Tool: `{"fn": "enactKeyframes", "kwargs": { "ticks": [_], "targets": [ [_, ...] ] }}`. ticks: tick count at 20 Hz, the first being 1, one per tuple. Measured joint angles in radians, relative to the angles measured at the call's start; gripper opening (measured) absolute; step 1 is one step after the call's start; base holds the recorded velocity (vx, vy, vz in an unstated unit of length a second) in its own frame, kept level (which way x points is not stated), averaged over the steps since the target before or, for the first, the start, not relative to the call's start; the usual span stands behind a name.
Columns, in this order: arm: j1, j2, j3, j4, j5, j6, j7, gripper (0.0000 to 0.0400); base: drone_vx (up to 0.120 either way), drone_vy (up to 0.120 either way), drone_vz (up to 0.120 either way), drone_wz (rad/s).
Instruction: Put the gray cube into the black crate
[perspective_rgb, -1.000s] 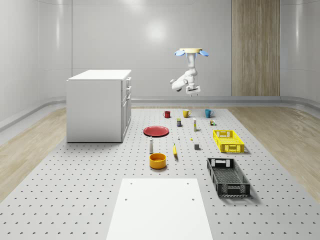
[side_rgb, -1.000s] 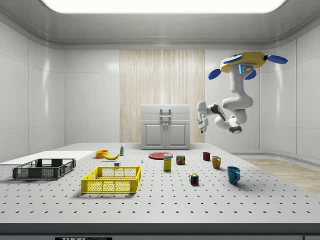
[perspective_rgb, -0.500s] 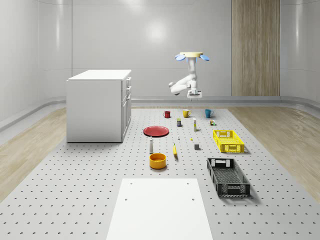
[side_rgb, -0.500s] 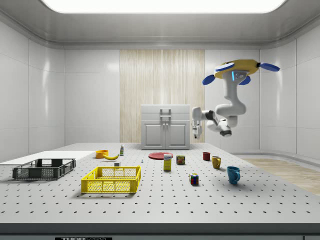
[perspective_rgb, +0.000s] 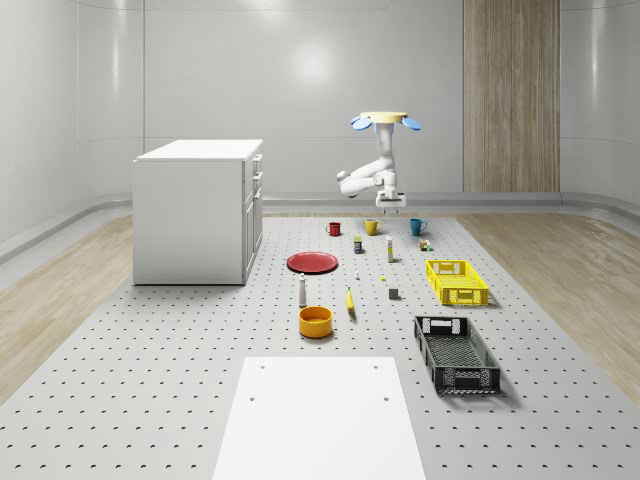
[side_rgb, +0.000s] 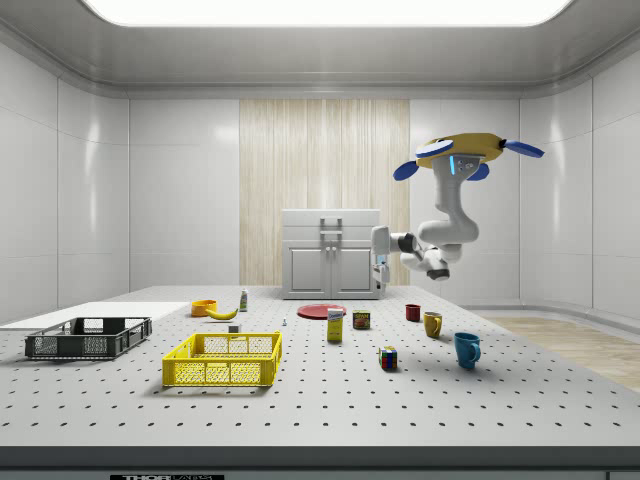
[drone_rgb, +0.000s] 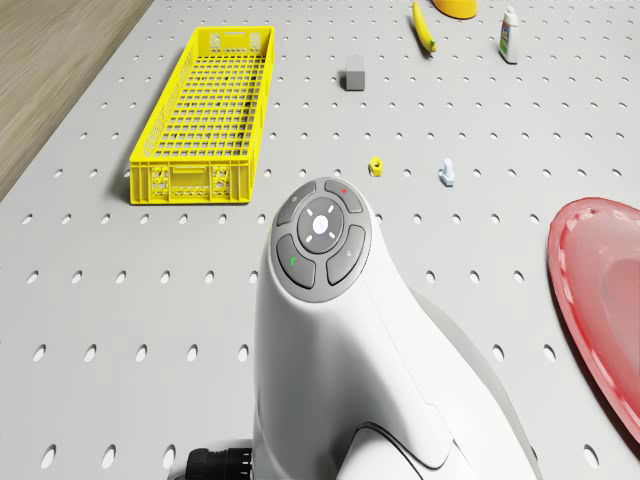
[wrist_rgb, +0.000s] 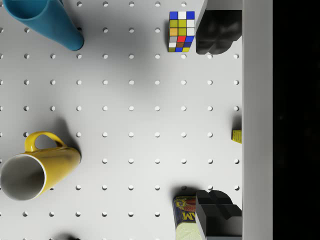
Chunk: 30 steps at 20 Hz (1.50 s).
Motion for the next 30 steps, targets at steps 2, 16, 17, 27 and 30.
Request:
{"fn": "enactKeyframes", "kwargs": {
  "ticks": [2, 16, 17, 27, 30],
  "targets": [
    [-0.005, -0.011, 0.004, 0.001, 0.005, 0.009, 0.004, 0.04, 0.12, 0.0, 0.0, 0.0],
    [-0.03, -0.08, 0.027, 0.006, 0.042, 0.071, 0.028, 0.04, 0.12, -0.04, 0.0, 0.0],
    [-0.032, -0.085, 0.028, 0.006, 0.044, 0.075, 0.03, 0.04, 0.12, 0.0, 0.0, 0.0],
    [-0.046, -0.13, 0.041, 0.009, 0.067, 0.116, 0.042, 0.04, 0.12, 0.0, 0.0, 0.0],
    [-0.049, -0.142, 0.044, 0.01, 0.073, 0.128, 0.046, 0.04, 0.12, 0.0, 0.0, 0.0]
  ]
}}
